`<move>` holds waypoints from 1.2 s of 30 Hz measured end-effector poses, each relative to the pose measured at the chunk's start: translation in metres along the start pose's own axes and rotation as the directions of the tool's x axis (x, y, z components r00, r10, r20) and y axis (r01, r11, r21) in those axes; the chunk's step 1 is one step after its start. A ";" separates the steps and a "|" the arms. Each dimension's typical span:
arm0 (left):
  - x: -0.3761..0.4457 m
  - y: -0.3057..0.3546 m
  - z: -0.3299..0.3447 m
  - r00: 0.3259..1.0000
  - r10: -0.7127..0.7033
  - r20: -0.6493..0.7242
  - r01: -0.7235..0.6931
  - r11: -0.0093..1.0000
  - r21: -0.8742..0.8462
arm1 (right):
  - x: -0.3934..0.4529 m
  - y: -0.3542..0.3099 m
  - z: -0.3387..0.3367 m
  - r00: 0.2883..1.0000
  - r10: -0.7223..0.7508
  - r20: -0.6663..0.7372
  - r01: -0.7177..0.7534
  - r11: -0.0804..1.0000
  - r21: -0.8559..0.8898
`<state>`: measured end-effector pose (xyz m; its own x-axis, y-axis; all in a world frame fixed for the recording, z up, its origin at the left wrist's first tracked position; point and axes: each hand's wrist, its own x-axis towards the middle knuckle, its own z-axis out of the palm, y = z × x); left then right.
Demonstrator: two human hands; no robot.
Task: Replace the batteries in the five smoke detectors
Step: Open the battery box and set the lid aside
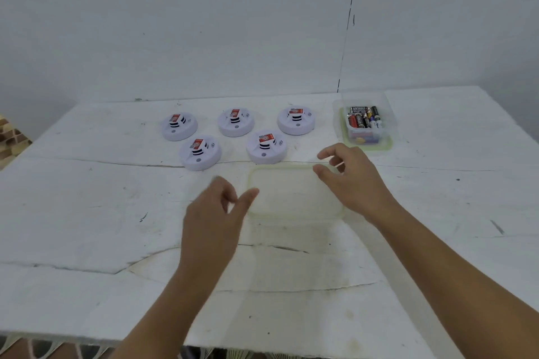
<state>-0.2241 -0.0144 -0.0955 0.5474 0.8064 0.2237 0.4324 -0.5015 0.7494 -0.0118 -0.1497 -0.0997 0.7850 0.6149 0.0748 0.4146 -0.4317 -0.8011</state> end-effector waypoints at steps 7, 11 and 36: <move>-0.032 0.015 0.006 0.940 -0.125 0.317 0.049 0.970 0.237 | 0.014 -0.019 0.005 0.973 0.027 0.227 -0.002 0.994 -0.108; -0.020 0.009 0.001 0.917 -0.229 0.327 0.212 0.973 0.086 | 0.009 -0.015 0.001 0.940 0.136 0.311 -0.128 0.991 -0.047; 0.053 -0.026 -0.002 0.672 -0.333 0.661 0.666 0.662 -0.343 | -0.012 -0.006 0.028 0.724 0.254 0.641 -0.581 0.725 0.369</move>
<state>-0.2075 0.0419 -0.1022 0.6975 0.5020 -0.5113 0.4050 0.3125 0.8592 -0.0368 -0.1363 -0.1124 0.3791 0.7585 -0.5301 -0.3253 -0.4271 -0.8437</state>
